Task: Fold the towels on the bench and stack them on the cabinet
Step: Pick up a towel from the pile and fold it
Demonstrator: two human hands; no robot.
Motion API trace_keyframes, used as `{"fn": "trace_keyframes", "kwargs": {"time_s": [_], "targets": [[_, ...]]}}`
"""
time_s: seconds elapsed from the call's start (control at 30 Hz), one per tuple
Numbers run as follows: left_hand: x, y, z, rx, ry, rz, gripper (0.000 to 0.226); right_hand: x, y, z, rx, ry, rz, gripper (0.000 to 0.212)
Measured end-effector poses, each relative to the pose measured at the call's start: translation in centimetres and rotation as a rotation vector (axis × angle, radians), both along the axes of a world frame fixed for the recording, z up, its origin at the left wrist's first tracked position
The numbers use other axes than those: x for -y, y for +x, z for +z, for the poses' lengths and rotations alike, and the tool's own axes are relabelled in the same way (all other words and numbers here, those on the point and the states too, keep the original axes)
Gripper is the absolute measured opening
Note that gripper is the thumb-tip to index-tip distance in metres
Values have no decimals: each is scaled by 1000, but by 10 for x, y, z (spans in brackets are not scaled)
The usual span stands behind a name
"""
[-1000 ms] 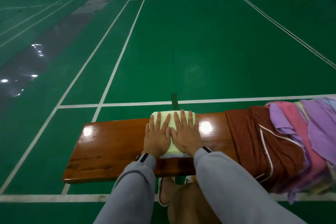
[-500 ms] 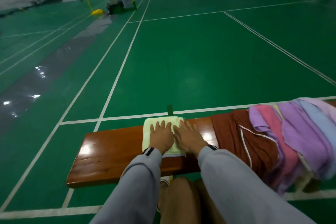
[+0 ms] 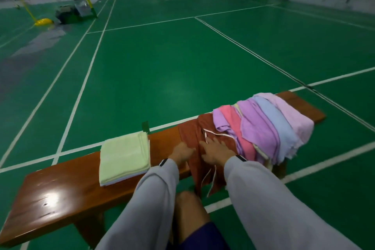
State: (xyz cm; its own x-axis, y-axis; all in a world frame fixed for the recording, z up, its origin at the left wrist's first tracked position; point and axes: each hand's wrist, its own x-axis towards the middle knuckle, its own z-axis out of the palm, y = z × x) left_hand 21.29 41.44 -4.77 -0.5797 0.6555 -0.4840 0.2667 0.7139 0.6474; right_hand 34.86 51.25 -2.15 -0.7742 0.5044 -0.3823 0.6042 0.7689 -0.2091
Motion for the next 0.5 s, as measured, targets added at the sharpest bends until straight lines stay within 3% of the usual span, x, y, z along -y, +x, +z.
{"fn": "trace_keyframes", "kwargs": {"time_s": [0.1, 0.17, 0.2, 0.23, 0.3, 0.37, 0.43, 0.5], "targets": [[-8, 10, -10, 152, 33, 140, 11, -7, 15, -7, -11, -31, -35, 50], [-8, 23, -5, 172, 47, 195, 6, -9, 19, -8, -61, -10, -84, 42], [-9, 27, -5, 168, 51, 209, 16, -9, 18, -9, -94, 3, -122, 40], [-10, 30, -5, 117, 34, 216, 34, -8, 16, -9, -119, 6, -161, 39], [-14, 36, 0, -153, -23, 203, 58, -5, 7, -10, -193, -121, -285, 45], [-17, 39, 6, -294, 40, 144, 44, 1, -5, -12, -258, -273, -432, 49], [-24, 36, 4, -138, 136, 123, 25, 4, -18, -11, -291, -332, -551, 43], [-29, 24, -12, 72, 182, 237, 46, 6, -26, -12, -314, -394, -629, 41]]}}
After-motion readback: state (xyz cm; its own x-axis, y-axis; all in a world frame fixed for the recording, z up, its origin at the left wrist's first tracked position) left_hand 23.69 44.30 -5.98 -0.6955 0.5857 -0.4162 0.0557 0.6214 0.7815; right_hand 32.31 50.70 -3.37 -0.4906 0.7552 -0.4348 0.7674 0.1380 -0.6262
